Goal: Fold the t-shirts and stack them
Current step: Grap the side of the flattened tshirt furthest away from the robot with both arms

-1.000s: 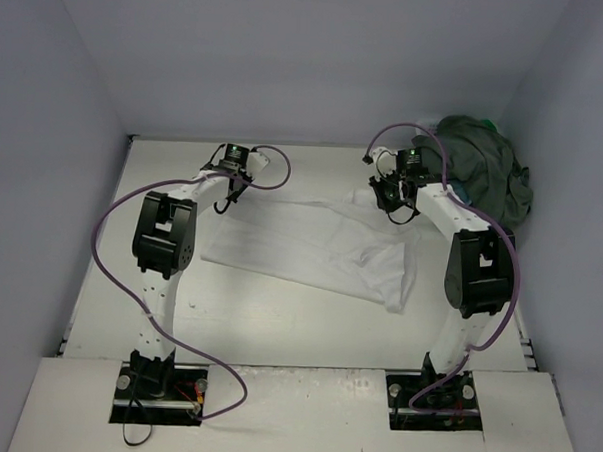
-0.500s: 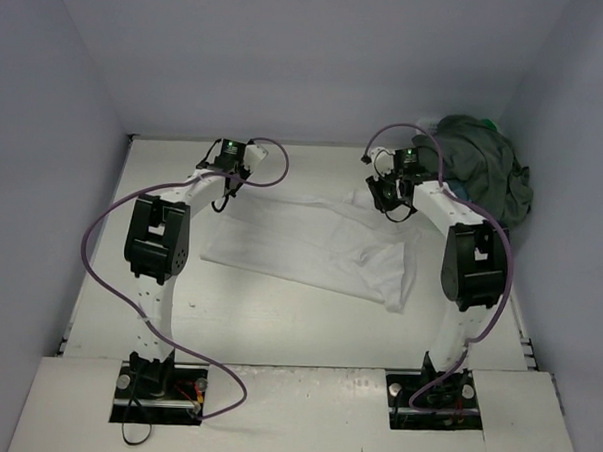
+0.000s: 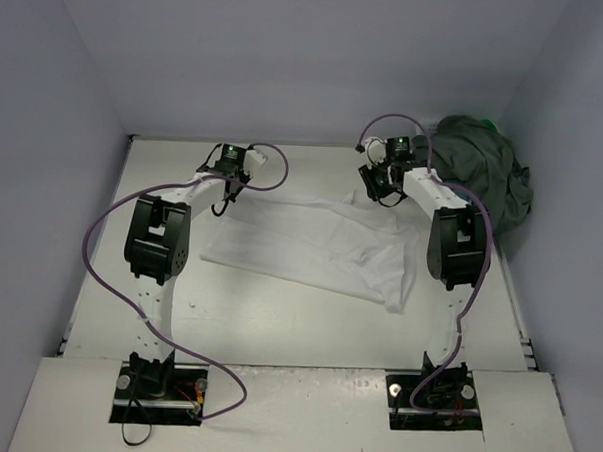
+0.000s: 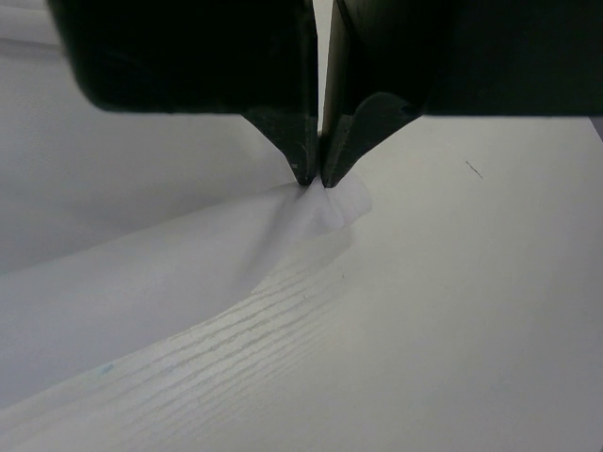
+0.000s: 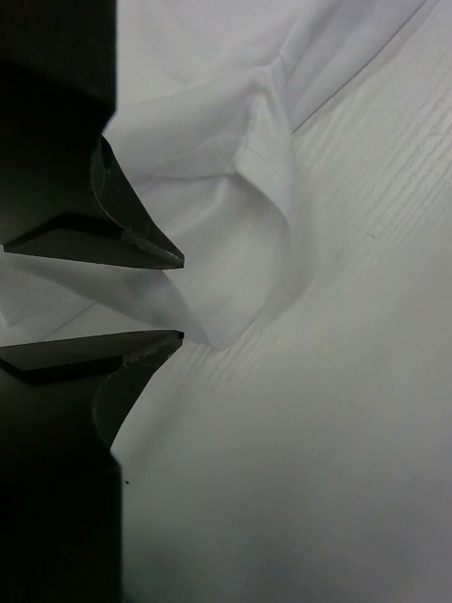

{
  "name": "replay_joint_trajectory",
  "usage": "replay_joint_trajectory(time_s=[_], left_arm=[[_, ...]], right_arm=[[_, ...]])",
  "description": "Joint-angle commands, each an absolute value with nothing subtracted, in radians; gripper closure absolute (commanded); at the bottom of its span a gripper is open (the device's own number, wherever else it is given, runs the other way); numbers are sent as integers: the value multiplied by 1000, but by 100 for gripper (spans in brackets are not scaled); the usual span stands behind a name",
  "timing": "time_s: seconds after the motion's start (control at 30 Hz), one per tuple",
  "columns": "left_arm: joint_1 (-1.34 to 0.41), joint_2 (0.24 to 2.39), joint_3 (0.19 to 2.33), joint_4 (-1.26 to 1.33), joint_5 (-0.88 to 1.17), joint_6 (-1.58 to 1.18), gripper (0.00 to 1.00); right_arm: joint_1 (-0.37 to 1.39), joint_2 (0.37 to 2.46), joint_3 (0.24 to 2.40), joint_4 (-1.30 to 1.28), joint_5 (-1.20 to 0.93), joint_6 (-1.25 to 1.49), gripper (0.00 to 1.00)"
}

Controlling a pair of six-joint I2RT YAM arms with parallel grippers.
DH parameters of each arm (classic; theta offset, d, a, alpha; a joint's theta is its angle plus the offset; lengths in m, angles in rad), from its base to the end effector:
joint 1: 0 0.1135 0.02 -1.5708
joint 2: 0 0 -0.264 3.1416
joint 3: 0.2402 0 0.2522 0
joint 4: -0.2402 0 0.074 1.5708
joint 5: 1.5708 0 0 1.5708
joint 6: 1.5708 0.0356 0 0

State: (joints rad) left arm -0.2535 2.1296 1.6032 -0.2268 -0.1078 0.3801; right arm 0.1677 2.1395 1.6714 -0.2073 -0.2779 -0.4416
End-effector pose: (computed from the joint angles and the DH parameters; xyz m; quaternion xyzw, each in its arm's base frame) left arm 0.4673 -0.1171 0.1913 0.2651 0.8773 0.0744 0.3930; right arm 0.4838 0.0918 0.2113 -0.3250 0.8337 0.0651 0.4418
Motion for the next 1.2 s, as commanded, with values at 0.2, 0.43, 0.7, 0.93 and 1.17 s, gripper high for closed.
replay_joint_trajectory(time_s=[0.2,0.43,0.7,0.93,1.17], left_arm=[[-255,2029,1601,-187,-109,370,100],[-255,2023,1608,-198,-107,368,100],[-255,2023,1598,-198,-112,371,100],[-255,2025,1606,-196,-114,371,100],[-255,2017,1598,-198,-115,368,100]], right_arm=[[198,2149,1715,-279,-285,-437,68],[196,2141,1704,-298,-273,-449,67],[199,2154,1701,-298,-275,-454,100],[196,2105,1684,-253,-253,-443,100],[193,2023,1631,-163,-224,-425,100]])
